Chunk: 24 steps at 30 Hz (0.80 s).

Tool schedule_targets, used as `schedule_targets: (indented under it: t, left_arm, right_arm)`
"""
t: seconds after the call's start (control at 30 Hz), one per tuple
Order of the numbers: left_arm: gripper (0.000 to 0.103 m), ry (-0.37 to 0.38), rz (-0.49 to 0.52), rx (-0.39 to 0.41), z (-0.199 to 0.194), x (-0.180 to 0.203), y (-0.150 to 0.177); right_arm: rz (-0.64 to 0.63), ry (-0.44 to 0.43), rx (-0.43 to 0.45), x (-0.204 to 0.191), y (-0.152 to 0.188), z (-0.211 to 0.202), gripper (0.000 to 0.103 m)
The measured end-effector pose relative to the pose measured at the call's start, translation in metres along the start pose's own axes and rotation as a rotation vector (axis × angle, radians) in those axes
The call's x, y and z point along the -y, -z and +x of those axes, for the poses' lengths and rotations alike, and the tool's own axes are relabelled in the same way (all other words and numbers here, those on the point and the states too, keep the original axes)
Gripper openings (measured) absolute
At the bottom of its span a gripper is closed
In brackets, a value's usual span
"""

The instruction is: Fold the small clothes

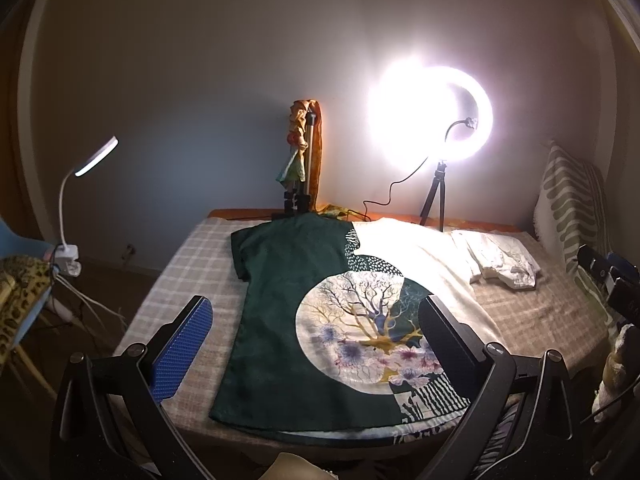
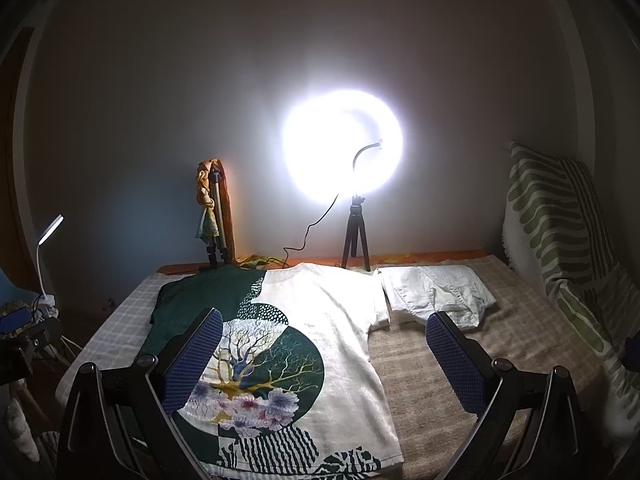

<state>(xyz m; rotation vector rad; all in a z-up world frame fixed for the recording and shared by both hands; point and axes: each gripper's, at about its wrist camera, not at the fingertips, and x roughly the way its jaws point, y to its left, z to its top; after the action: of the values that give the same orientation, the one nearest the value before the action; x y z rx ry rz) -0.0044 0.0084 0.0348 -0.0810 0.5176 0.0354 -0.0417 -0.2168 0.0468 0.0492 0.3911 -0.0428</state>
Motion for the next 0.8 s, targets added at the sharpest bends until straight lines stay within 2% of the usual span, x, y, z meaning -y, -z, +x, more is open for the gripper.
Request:
schedule_targets:
  t: [0.2,0.43,0.8]
  left_arm:
    - [0.102,0.009,0.011,-0.012,0.003,-0.001,-0.003]
    - [0.102,0.008,-0.023,-0.029,0.011,-0.013,-0.006]
    - [0.102,-0.008,-0.040,-0.070,0.030,-0.034,-0.004]
  right_arm:
    - [0.005,0.007,-0.009,-0.003,-0.005,0.003,0.103]
    - [-0.007,0.008,-0.015,-0.009,-0.012,0.012,0.103]
    - [-0.037,-0.027,-0.055,-0.031,-0.014,0.051,0.103]
